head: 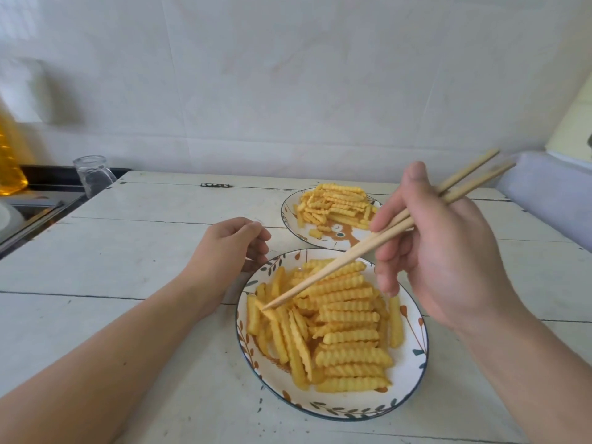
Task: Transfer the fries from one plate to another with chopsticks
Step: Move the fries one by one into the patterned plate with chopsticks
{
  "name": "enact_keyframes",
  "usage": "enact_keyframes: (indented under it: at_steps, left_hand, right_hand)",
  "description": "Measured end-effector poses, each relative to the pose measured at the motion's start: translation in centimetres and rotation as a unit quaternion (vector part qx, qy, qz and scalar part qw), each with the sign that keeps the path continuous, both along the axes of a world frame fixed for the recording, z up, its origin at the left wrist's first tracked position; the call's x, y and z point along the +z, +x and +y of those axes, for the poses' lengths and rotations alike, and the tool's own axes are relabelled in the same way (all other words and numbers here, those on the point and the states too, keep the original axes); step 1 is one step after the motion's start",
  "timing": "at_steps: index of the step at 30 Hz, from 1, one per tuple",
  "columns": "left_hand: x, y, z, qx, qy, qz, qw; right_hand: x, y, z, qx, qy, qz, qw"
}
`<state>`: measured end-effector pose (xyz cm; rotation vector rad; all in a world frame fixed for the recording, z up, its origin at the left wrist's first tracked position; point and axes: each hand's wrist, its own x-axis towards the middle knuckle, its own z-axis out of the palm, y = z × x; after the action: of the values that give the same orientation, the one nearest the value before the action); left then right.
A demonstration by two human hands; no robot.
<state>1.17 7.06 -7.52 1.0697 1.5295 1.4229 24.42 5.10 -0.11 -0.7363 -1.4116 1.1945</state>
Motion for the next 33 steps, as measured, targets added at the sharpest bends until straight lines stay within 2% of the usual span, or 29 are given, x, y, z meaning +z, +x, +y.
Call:
enact_keyframes:
  at_steps: [4, 8, 11, 17, 27, 33]
  left_hand:
    - [0.0, 0.1, 0.0, -0.001, 0.000, 0.004, 1.000]
    - [-0.1, 0.1, 0.0, 0.000, 0.000, 0.004, 1.000]
    - [-0.1, 0.2, 0.0, 0.000, -0.001, 0.007, 1.000]
    - [0.0, 0.2, 0.0, 0.002, -0.003, 0.006, 1.000]
    - [-0.1, 0.1, 0.0, 0.000, -0.004, 0.006, 1.000]
    - [-0.1, 0.1, 0.1, 0.004, -0.003, 0.005, 1.000]
  right_hand:
    - [0.2, -0.1, 0.2, 0.012, -0.003, -0.001, 1.000]
    - [0.0, 1.3, 2.8, -0.108, 0.041, 0.037, 0.993]
    - [-1.7, 2.3, 5.3, -0.188, 0.083, -0.026, 0.978]
    - [-4.4, 2.0, 7.7, -0.150, 0.075, -0.093, 0.981]
    - [-4.0, 1.9, 7.7, -0.152, 0.091, -0.061, 0.982]
    - [-4.7, 1.4, 7.7, -0.125, 0.087, -0.098, 0.983]
